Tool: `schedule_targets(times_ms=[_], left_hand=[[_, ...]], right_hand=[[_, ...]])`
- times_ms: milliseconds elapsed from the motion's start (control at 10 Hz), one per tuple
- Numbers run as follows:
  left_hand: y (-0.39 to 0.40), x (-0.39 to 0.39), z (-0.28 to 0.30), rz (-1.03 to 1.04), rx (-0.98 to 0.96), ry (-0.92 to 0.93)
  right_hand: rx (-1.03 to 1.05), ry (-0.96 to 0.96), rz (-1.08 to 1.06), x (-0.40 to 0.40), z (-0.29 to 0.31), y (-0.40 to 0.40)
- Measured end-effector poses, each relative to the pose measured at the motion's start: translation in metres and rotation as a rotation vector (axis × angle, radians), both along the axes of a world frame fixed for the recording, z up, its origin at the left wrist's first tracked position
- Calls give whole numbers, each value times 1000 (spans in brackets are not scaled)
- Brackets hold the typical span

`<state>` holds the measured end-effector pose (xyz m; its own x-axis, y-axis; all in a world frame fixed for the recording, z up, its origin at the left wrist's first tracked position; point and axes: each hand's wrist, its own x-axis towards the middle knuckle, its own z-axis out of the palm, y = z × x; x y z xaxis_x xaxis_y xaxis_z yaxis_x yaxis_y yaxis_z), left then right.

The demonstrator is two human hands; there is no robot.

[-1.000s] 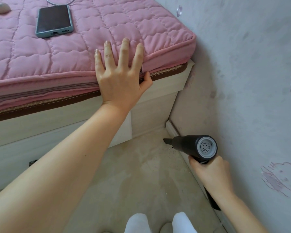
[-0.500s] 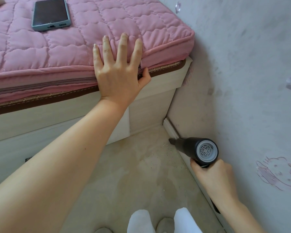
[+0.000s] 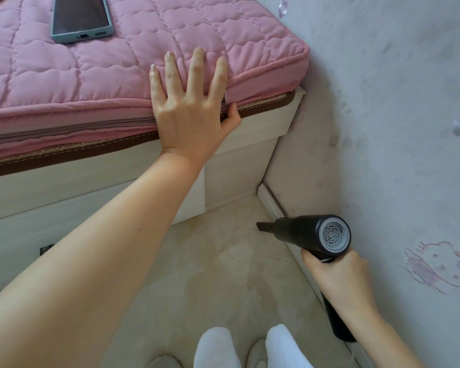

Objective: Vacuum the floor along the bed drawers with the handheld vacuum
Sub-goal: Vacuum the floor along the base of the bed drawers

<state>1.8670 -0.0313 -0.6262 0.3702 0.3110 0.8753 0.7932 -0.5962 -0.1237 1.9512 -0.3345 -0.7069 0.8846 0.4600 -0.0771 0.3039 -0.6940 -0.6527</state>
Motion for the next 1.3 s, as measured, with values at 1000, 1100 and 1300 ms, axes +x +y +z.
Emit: schedule_targets(times_ms=[1000,1100,1300], left_hand=[[0,0,0,2,19,-6],[0,-1,-1,5,22,-7],[-1,-1,-1,2,10,-5]], right_hand=[[-55,-10,228,-24,17,3],[-31,0,257,-25,17,4],[-27,7,316,-29,15,5]])
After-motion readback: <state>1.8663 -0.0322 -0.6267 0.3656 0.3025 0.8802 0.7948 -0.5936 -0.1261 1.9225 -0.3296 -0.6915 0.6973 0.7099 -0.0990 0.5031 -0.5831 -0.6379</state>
